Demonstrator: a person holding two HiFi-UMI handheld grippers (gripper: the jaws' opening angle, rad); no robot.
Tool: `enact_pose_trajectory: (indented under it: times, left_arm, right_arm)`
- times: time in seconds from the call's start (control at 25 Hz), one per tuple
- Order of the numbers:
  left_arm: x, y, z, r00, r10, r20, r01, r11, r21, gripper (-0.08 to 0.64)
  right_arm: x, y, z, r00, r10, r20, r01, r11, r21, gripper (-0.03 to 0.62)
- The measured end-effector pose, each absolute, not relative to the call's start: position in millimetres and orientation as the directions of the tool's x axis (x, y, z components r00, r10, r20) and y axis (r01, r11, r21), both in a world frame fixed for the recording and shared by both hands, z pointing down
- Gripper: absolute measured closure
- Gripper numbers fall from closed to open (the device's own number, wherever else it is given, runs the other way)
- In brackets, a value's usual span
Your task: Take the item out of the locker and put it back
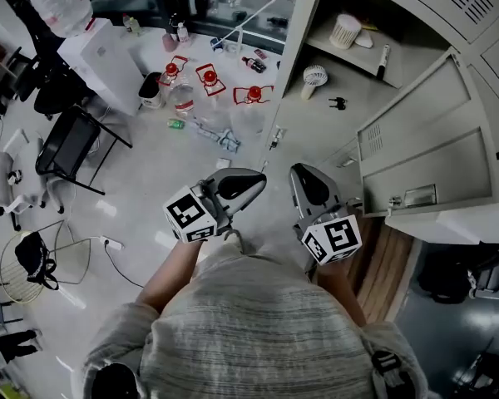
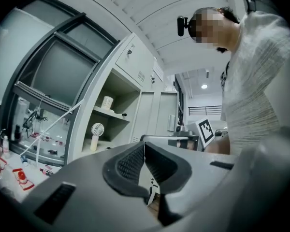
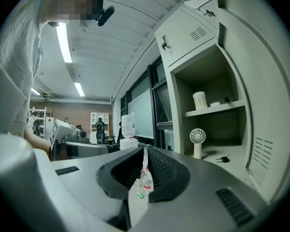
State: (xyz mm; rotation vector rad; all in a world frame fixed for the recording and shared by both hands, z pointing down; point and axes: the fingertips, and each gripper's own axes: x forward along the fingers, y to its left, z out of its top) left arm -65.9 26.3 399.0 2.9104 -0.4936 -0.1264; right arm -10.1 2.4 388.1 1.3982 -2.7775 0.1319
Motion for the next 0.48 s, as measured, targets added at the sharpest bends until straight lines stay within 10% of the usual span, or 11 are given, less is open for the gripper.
enact_pose_trajectory:
  times: [0.48]
  left_arm:
    - [-57.9, -42.6, 415.0, 0.916, -0.398, -0.052, -0.386, -0.909, 0.161, 0.551]
  right_arm:
    - [1.5, -68.2, 415.1, -0.563, -0.819, 0.111, -0.826, 0.562, -0.038, 0.560]
